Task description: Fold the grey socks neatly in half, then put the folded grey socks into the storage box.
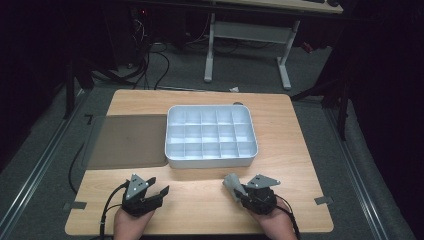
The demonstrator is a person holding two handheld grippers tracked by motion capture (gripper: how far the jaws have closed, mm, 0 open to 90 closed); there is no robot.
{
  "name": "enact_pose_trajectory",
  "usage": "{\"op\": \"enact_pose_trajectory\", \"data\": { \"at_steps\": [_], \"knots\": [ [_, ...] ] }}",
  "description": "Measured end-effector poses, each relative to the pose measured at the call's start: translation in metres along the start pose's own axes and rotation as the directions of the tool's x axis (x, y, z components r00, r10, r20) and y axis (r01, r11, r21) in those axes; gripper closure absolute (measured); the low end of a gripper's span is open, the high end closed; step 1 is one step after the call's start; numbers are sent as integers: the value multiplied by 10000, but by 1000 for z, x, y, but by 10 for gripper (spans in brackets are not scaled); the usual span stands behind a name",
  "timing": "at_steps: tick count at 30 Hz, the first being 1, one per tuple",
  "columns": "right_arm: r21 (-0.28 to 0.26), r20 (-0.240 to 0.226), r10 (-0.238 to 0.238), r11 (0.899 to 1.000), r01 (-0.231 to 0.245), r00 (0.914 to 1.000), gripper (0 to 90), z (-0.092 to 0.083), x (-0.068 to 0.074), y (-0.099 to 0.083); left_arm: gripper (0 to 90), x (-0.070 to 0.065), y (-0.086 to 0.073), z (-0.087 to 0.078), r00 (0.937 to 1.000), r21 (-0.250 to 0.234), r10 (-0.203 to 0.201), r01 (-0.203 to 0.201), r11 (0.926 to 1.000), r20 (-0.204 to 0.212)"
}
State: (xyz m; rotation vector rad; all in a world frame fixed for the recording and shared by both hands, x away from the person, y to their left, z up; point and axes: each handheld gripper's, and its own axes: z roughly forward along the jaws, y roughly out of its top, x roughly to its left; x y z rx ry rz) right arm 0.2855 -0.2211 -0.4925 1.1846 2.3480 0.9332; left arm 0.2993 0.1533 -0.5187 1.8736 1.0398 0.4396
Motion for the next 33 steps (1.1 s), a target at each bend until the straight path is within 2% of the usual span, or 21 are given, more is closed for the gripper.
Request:
{"op": "enact_pose_trajectory", "data": {
  "at_steps": [4,8,13,19,25,33],
  "knots": [
    [390,136,99,9992,-105,9999,705,-7,-8,1,400,1,-1,2,10000,86,-53,53,9999,-24],
    [814,143,465,9955,-475,9988,706,-11,-17,3,400,2,0,1,10000,62,21,-21,10000,-47],
    [1174,231,391,9922,-416,9990,705,-14,-21,9,393,3,1,2,10000,76,11,-11,10000,23],
    [1510,49,597,9867,-598,9982,705,-16,-26,17,385,4,1,3,10000,33,-42,42,10000,61],
    [1706,80,730,9826,-733,9973,705,-18,-32,23,387,5,0,1,9999,0,-72,72,10000,82],
    [1671,-20,713,9835,-700,9975,706,-26,-34,27,388,3,2,5,9999,17,32,-32,10000,105]
  ]
}}
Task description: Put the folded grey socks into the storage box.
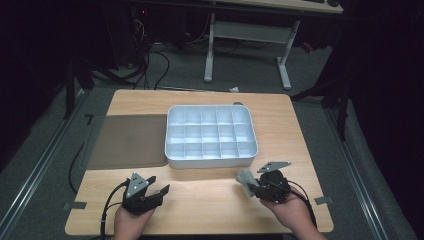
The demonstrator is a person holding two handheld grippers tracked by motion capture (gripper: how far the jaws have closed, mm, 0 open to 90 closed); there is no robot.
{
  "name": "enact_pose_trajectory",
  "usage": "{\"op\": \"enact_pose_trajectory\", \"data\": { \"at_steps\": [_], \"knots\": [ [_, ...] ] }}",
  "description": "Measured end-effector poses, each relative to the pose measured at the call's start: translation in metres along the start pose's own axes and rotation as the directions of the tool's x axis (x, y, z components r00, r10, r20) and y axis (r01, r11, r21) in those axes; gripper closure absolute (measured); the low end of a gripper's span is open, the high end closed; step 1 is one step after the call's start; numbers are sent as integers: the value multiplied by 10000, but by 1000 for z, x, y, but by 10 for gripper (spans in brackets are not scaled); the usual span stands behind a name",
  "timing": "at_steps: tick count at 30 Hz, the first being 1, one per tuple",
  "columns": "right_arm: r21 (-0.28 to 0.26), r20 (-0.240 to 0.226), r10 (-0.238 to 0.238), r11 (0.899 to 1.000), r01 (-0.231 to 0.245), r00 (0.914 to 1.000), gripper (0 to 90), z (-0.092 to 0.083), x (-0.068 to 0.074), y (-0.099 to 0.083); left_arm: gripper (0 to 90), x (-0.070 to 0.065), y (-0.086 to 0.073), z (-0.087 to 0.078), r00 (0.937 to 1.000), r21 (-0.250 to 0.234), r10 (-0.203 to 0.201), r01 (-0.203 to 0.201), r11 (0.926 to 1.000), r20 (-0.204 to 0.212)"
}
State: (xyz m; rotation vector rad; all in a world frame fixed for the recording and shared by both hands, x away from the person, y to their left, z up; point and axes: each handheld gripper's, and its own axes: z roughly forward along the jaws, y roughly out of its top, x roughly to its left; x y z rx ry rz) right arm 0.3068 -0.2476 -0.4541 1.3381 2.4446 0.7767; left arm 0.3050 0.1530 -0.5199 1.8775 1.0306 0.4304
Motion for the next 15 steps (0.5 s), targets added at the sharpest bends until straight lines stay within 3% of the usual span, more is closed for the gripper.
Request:
{"op": "enact_pose_trajectory", "data": {
  "at_steps": [15],
  "knots": [
    [-568,-133,103,9983,-110,9999,706,-27,-7,20,392,1,-2,-4,10000,20,-81,81,10000,-26]
  ]
}}
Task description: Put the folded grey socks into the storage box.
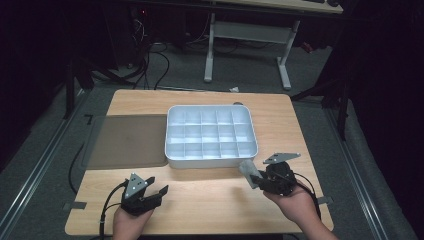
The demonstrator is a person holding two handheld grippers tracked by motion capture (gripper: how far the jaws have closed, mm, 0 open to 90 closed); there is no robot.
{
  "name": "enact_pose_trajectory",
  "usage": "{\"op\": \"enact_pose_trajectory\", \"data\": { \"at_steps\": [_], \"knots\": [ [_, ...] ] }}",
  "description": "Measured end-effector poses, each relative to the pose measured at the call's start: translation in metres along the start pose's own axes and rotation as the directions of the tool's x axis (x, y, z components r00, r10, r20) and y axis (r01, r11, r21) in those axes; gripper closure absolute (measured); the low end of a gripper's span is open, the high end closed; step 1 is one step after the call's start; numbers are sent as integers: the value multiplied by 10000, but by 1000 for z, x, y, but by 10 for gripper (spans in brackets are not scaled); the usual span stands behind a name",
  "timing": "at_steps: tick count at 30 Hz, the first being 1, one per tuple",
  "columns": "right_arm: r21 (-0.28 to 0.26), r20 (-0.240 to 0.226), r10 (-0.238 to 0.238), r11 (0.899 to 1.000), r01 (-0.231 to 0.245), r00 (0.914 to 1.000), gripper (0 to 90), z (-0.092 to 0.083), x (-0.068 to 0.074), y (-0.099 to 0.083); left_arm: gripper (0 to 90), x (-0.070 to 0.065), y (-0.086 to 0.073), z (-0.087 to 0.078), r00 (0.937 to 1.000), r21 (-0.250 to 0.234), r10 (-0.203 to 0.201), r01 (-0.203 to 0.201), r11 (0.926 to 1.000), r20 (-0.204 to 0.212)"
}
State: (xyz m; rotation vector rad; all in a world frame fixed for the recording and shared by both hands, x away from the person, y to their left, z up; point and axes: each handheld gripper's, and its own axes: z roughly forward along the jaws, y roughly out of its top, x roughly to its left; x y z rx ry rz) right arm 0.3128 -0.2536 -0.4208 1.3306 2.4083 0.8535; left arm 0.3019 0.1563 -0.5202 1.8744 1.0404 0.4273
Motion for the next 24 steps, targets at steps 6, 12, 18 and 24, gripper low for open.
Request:
{"op": "enact_pose_trajectory", "data": {
  "at_steps": [6,12,18,24],
  "knots": [
    [-85,53,-132,9999,133,9999,706,-7,-2,13,393,-3,2,1,10000,-37,49,-49,10000,35],
    [-195,59,60,9998,-59,10000,707,-8,-7,27,393,-4,2,2,9999,-10,99,-99,10000,119],
    [-132,299,244,9996,-240,9993,707,0,-19,45,393,-5,2,3,9998,-7,100,-100,10000,146],
    [116,578,288,9995,-295,9979,709,12,-29,60,393,-4,2,2,9999,-1,77,-77,10000,143]
  ]
}}
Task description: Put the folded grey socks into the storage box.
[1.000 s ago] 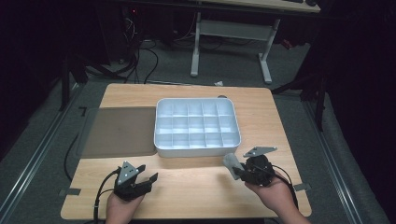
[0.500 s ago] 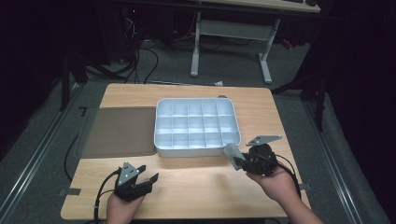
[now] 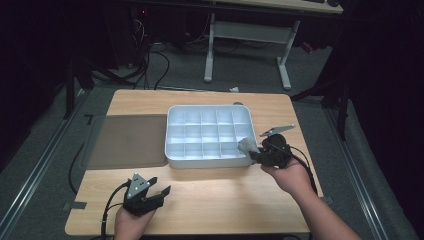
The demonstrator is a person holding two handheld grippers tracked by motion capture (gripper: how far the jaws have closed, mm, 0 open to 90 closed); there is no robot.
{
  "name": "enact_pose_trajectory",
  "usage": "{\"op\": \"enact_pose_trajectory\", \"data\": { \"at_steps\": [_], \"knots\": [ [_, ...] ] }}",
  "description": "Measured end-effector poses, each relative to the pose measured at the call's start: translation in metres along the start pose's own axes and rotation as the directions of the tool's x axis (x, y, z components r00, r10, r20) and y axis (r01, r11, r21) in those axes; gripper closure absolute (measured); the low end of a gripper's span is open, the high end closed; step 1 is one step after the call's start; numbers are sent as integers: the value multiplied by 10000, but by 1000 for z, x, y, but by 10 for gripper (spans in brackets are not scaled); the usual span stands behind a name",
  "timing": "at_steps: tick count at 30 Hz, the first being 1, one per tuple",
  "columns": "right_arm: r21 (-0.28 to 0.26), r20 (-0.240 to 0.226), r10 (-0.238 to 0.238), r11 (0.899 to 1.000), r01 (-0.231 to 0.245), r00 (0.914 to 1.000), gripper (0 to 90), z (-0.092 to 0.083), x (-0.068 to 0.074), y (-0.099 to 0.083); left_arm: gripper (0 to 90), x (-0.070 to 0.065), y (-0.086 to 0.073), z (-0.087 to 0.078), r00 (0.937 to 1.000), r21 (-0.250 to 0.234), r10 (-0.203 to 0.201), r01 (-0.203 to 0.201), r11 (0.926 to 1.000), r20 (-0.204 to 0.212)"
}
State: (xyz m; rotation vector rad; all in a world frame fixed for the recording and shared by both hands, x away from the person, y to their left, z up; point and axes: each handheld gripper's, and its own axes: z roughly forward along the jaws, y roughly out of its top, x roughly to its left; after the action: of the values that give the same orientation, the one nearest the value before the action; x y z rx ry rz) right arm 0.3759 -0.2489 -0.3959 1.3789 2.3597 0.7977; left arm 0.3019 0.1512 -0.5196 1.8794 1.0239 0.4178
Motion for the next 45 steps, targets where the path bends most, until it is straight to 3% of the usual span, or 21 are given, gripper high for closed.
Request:
{"op": "enact_pose_trajectory", "data": {
  "at_steps": [15,28,45],
  "knots": [
    [781,313,209,9967,-233,9993,709,34,-13,22,394,1,0,-1,10000,20,5,-5,10000,36],
    [1233,620,194,9920,-269,9979,711,49,-17,23,394,0,-1,0,10000,98,53,-54,9999,56],
    [2741,850,-399,9616,152,9956,728,77,-14,25,394,1,-1,1,10000,161,73,-74,9998,34]
  ]
}}
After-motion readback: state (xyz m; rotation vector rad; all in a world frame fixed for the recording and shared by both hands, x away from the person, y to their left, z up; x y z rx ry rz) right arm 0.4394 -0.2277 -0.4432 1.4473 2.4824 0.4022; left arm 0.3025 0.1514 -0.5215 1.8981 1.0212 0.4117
